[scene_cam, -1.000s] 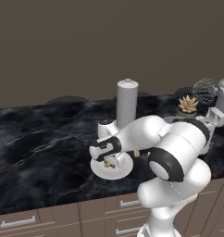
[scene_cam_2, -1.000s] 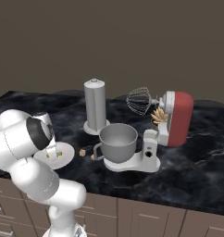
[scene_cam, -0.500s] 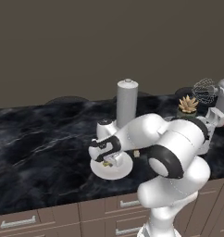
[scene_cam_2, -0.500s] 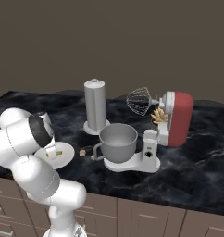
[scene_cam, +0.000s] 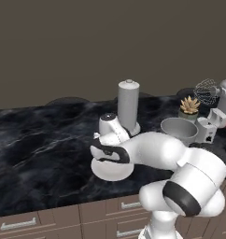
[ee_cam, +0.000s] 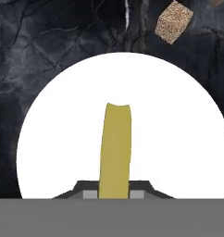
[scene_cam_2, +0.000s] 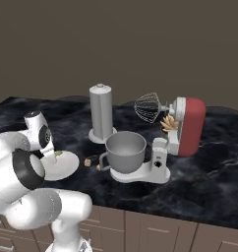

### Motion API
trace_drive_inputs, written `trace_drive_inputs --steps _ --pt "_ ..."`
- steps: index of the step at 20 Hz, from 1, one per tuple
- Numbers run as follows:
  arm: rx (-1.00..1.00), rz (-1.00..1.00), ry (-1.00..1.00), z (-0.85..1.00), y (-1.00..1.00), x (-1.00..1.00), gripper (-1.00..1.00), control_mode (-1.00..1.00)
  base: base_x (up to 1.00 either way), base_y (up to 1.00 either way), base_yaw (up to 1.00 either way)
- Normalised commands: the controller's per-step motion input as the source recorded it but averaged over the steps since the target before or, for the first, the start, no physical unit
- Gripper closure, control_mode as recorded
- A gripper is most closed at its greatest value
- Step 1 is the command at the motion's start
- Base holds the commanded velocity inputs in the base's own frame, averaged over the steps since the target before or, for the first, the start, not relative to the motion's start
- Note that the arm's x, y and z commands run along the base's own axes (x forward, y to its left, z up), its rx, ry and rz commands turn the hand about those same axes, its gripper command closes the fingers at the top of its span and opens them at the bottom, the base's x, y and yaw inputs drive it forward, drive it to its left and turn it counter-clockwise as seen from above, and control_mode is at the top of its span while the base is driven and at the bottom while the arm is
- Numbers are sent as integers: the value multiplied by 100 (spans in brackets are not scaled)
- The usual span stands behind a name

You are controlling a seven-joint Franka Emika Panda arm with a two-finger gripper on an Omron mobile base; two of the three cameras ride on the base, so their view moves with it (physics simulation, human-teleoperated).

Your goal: Add butter and sugar cubes to the stand mixer bowl and then turn on the stand mixer to begin making frosting.

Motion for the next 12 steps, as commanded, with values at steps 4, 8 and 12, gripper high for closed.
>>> trace_drive_inputs --steps 4,8,12 --pt "-3 0 -10 69 -42 -21 100 -100 0 0 0" --pt "-2 -3 -6 57 -62 -11 100 -100 0 0 0" --pt "0 -2 -3 50 -73 -3 100 -100 0 0 0"
